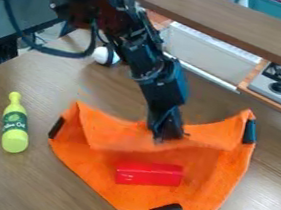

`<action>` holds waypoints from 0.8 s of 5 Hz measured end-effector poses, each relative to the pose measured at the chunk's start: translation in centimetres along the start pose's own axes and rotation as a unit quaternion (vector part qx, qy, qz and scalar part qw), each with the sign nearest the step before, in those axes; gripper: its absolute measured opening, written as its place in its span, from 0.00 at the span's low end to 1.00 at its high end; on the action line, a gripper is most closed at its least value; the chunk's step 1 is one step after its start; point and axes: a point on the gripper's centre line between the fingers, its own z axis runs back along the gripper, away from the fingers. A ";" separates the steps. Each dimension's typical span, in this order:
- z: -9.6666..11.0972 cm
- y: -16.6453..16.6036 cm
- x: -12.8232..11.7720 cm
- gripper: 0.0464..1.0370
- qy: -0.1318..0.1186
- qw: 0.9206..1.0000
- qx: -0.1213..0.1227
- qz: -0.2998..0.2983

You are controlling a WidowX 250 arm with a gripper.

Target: Fold cloth from left to right

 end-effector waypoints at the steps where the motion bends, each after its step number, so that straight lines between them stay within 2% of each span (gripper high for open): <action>1: -0.9 -2.2 0.5 0.01 0.008 1.000 -0.010 -0.019; 3: -2.3 -5.2 1.0 0.03 0.021 0.999 -0.014 -0.048; 4: -2.3 -5.5 1.1 0.18 0.024 0.999 -0.019 -0.036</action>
